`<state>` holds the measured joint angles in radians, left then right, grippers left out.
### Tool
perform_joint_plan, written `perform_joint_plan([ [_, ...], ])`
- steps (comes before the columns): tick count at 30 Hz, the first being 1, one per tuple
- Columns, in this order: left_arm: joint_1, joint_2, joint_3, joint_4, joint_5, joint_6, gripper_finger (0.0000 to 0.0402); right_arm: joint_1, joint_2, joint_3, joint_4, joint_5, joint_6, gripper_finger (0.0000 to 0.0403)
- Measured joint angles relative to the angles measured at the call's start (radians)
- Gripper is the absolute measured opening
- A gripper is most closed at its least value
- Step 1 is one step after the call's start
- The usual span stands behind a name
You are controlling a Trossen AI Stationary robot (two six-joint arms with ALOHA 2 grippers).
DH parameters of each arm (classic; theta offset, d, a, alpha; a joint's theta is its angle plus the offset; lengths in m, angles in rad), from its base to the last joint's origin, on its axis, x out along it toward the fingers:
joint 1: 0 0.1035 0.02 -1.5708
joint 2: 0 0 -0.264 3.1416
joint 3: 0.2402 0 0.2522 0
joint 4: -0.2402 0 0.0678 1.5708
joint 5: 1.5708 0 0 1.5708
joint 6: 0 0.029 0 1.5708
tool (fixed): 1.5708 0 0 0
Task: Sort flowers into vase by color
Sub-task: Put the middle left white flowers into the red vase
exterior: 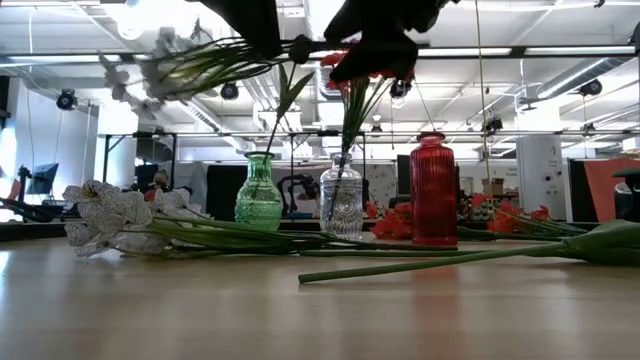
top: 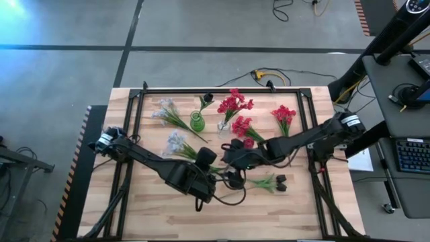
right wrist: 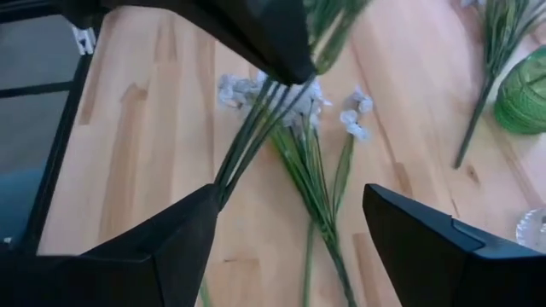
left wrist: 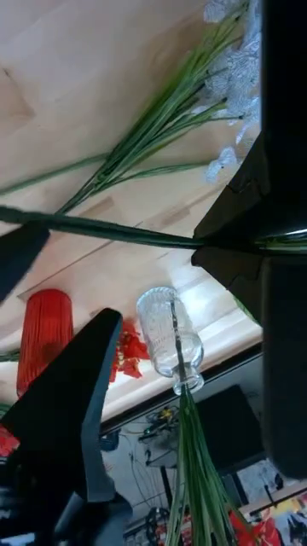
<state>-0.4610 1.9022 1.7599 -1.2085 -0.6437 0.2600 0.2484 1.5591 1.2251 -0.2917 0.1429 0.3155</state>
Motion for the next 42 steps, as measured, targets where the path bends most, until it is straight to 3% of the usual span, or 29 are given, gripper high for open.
perform_joint_plan([
  [9, 0.000, 0.000, -0.002, -0.010, 0.032, -0.002, 0.0000, -0.038, 0.009, 0.039, 0.048, -0.118, 0.016, 0.0267],
  [18, 0.002, 0.001, -0.005, -0.003, 0.033, -0.011, 0.0000, -0.040, 0.100, 0.100, 0.031, -0.125, -0.010, 0.0258],
  [25, 0.001, 0.001, -0.005, -0.007, 0.027, -0.018, 0.0000, -0.040, 0.113, 0.121, 0.019, -0.125, -0.025, 0.0230],
  [33, 0.002, 0.001, -0.005, -0.003, 0.025, -0.014, 0.0000, -0.040, 0.114, 0.117, 0.015, -0.118, -0.026, 0.0165],
  [42, 0.003, 0.001, -0.005, 0.004, 0.012, -0.021, 0.0000, -0.048, 0.115, 0.117, 0.013, -0.112, -0.042, 0.0024],
])
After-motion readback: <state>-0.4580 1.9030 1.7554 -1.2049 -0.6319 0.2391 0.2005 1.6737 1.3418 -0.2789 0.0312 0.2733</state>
